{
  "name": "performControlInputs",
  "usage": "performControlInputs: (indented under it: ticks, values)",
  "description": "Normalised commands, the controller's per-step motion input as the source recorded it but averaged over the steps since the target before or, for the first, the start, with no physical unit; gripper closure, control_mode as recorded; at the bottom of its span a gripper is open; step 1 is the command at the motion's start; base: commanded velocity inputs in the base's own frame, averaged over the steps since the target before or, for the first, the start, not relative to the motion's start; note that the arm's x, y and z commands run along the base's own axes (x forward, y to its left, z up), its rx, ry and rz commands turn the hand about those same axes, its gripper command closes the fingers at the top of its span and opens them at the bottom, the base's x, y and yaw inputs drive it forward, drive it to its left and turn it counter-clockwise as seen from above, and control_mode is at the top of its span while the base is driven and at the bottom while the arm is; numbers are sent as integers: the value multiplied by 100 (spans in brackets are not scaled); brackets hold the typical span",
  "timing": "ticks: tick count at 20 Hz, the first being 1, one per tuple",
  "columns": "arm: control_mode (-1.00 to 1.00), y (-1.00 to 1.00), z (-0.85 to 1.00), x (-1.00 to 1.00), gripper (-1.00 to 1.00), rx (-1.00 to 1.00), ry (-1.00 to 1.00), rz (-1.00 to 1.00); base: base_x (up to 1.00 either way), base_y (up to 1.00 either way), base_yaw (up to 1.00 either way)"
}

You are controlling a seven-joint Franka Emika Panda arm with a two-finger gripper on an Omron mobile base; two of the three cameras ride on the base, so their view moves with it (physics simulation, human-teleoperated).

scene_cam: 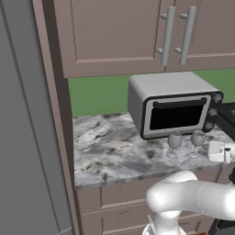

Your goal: Retrieve the wine glasses from the counter and place one next to each plate.

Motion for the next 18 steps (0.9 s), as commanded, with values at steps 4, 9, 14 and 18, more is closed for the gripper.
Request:
performControlInputs:
  ticks: [4, 9, 14, 18]
  values:
    - [-100, 0, -10, 18, -100, 0, 0, -3, 0, 0, 0]
    - [-100, 0, -2, 17, -100, 0, 0, -2, 0, 0, 0]
    - [-100, 0, -6, 26, -100, 0, 4, -2, 0, 0, 0]
    - [-100, 0, -14, 16, -100, 0, 7, -1, 0, 0, 0]
